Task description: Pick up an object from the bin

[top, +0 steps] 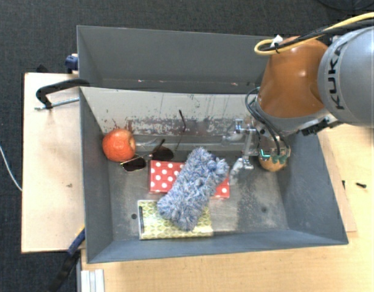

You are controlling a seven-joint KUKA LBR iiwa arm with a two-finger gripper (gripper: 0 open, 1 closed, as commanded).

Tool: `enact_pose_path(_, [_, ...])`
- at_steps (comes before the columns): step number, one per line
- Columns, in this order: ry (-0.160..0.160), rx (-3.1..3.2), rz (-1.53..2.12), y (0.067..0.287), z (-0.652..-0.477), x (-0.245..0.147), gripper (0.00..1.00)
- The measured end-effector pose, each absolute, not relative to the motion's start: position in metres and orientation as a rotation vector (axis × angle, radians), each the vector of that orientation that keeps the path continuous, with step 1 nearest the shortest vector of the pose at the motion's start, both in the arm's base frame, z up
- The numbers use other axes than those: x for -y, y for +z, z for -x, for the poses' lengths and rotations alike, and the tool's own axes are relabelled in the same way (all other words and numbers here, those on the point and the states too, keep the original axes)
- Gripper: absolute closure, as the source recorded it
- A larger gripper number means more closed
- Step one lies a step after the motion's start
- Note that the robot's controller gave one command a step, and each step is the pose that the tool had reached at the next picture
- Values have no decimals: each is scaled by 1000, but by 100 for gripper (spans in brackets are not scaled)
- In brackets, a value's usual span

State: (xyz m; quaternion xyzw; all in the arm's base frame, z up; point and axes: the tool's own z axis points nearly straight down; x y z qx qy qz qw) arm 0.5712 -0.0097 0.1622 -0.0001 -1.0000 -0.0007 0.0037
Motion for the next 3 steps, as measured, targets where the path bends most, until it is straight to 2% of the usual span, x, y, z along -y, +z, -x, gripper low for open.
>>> enact_pose_path(1, [-1, 3143, 0, 167, -573, 10, 0])
enact_pose_path(2, [-1, 3150, -43, 118, -583, 9, 0])
enact_pose_path(3, [5, 3135, -191, 78, -593, -5, 100])
